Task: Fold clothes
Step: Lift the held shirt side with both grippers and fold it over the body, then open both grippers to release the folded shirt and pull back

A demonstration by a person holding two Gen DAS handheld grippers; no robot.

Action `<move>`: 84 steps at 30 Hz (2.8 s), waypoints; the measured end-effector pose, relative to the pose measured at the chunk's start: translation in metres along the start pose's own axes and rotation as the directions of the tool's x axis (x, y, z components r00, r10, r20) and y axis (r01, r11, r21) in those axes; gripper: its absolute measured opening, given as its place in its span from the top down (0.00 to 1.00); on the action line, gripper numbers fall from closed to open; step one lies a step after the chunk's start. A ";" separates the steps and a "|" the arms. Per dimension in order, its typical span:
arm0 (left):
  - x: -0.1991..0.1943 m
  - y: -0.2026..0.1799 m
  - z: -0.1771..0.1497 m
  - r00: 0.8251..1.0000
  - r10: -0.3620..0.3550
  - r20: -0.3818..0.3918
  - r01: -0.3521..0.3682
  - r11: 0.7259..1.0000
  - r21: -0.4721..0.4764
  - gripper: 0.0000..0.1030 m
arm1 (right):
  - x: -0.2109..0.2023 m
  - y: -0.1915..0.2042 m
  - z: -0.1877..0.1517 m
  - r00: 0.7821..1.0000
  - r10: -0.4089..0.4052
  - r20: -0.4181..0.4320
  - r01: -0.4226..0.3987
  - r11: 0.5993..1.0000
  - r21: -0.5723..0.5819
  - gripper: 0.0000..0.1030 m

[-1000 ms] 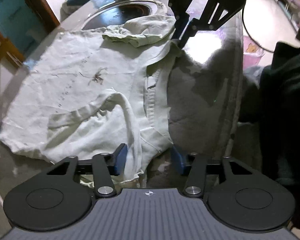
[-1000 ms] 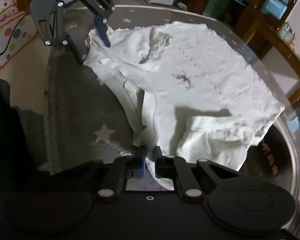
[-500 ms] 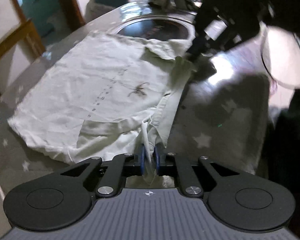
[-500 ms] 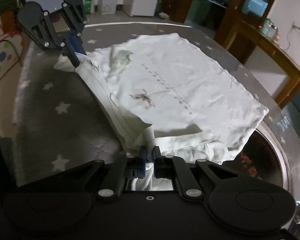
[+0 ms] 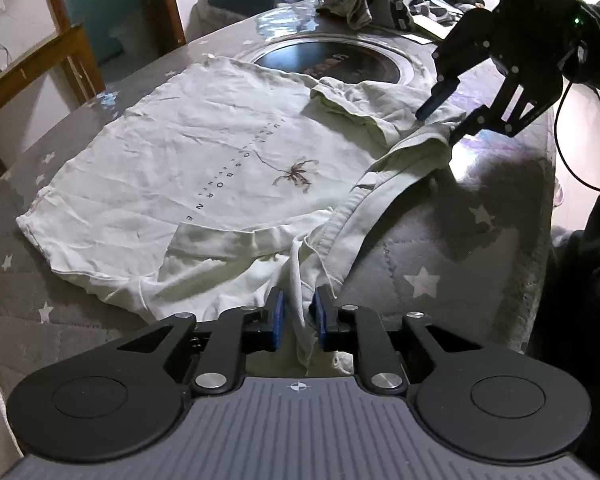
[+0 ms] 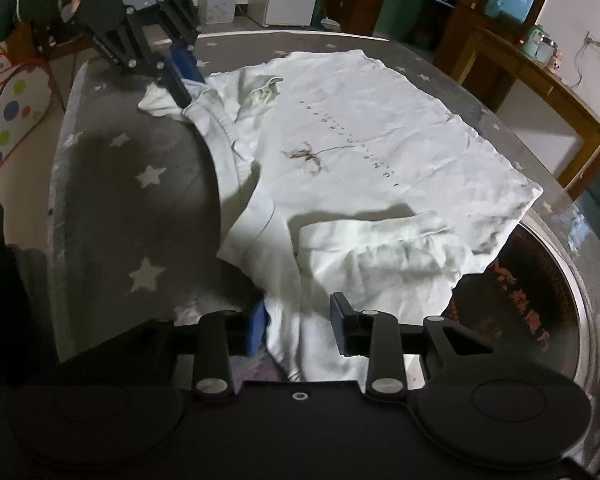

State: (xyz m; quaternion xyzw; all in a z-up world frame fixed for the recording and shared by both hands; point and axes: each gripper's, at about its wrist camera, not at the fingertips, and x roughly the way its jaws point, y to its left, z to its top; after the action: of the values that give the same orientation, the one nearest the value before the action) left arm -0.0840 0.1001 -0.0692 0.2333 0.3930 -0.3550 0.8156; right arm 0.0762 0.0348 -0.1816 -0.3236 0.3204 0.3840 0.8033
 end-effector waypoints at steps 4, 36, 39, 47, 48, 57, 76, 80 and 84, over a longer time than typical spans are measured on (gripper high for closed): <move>0.000 -0.016 -0.004 1.000 0.027 -0.001 -0.027 0.996 0.084 0.76 | 0.007 -0.003 0.001 1.000 0.002 0.001 -0.002 0.999 0.049 0.89; -0.098 -0.028 0.016 0.984 0.143 0.104 -0.147 0.989 0.030 0.91 | -0.116 0.052 0.047 0.998 0.069 0.012 -0.068 0.998 -0.001 0.94; -0.084 0.004 0.037 0.975 0.176 0.137 -0.174 0.984 -0.027 0.91 | -0.103 0.016 0.063 0.998 0.032 0.049 -0.033 0.999 0.021 0.94; -0.039 0.088 0.081 0.969 0.197 0.150 -0.175 0.974 -0.145 0.91 | -0.040 -0.076 0.095 0.997 -0.046 0.054 0.041 0.995 0.087 0.94; -0.032 0.099 0.084 0.970 0.192 0.148 -0.168 0.973 -0.161 0.91 | -0.036 -0.079 0.094 0.997 -0.052 0.056 0.046 0.994 0.094 0.94; 0.033 0.170 0.093 0.984 0.141 0.112 -0.099 0.943 -0.318 0.90 | 0.056 -0.146 0.082 0.999 -0.036 0.020 0.028 0.948 0.317 0.94; 0.029 0.241 0.077 0.971 0.229 0.067 -0.133 0.754 -0.643 0.45 | 0.061 -0.173 0.064 0.982 -0.185 0.032 0.143 0.848 0.511 0.62; 0.011 0.230 0.070 0.964 0.240 0.111 -0.117 0.762 -0.637 0.41 | 0.055 -0.166 0.073 0.978 -0.192 0.080 0.129 0.863 0.488 0.61; 0.004 0.209 0.072 0.955 0.245 0.167 -0.095 0.786 -0.610 0.41 | 0.064 -0.155 0.083 0.981 -0.153 0.122 0.077 0.875 0.478 0.61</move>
State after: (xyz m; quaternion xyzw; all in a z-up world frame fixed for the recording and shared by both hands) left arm 0.1110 0.1844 -0.0098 -0.0441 0.3612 -0.1633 0.9170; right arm 0.2580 0.0480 -0.1397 -0.1060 0.3204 0.2702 0.9017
